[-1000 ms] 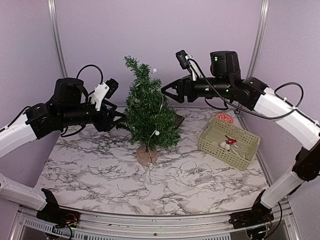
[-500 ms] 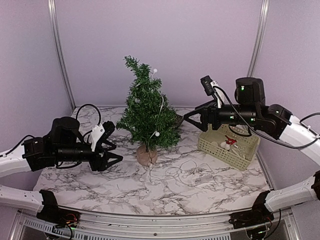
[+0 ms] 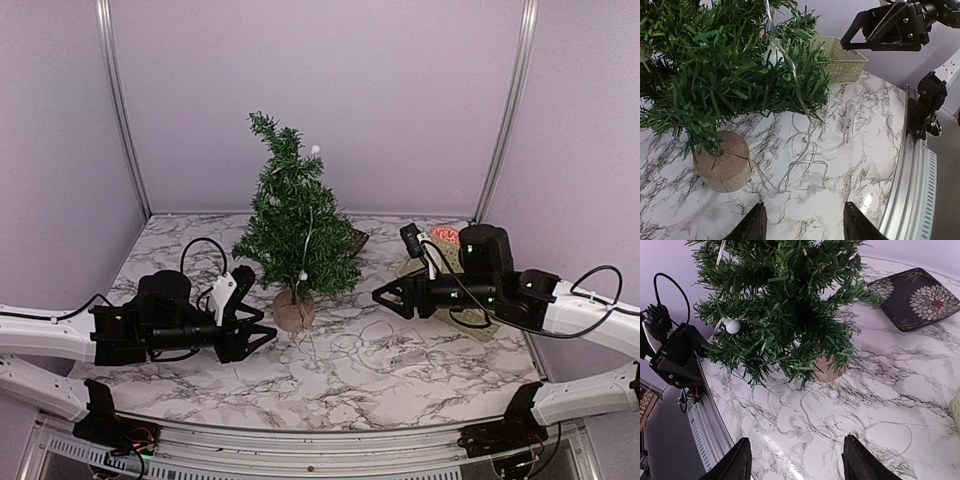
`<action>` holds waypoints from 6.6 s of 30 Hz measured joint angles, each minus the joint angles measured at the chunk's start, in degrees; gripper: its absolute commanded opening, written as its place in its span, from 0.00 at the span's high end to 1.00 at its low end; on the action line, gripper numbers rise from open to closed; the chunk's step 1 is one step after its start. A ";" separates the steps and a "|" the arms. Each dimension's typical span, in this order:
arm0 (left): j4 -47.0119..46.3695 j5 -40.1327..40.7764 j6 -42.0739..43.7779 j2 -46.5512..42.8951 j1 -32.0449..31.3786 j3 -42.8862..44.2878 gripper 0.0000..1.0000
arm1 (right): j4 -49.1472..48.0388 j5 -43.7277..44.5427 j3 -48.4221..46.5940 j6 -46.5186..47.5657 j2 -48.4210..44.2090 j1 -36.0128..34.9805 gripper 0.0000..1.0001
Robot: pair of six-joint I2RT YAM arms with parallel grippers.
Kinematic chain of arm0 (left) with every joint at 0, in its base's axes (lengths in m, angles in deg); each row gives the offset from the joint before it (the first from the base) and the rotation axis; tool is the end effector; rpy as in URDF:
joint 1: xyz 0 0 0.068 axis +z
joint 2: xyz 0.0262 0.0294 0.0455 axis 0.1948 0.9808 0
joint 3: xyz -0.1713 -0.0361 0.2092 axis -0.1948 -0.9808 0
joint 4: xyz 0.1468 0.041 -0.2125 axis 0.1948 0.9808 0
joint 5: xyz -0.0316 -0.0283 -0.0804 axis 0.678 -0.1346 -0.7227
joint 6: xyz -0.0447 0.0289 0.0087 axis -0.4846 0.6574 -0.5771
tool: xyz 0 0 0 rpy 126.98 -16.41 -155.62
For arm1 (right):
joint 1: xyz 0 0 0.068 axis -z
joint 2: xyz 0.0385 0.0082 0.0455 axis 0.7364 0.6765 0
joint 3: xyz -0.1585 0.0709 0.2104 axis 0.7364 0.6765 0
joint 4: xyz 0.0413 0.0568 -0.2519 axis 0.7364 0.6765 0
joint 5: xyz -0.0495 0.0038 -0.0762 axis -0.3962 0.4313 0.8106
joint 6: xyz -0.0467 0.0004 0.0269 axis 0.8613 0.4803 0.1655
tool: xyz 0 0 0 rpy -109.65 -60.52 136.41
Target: Decorate the small christmas tree
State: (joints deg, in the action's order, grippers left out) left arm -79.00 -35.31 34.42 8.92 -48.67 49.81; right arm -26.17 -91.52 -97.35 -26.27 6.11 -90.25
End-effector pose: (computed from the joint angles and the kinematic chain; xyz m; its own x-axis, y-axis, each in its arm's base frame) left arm 0.1196 -0.2086 0.2426 -0.2563 0.1794 -0.9498 0.8544 0.5015 -0.1358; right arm 0.1629 0.1661 0.2827 -0.5952 -0.1170 -0.7950 -0.6888 0.5838 0.4298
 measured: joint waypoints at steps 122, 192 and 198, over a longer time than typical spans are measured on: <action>11.63 25.29 1.44 -3.13 -3.15 40.11 1.00 | -41.07 13.77 -7.50 24.65 12.09 -21.88 1.00; 4.72 23.08 -47.04 17.33 25.05 46.64 1.00 | -17.62 30.75 -60.17 37.09 36.83 7.10 1.00; 4.70 12.07 -46.14 21.75 25.05 47.74 1.00 | -15.06 32.35 -52.72 36.50 30.42 8.83 1.00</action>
State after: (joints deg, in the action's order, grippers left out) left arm -74.30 -23.25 -11.72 30.67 -23.62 97.55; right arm -41.23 -59.17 -150.07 10.23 36.53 -81.42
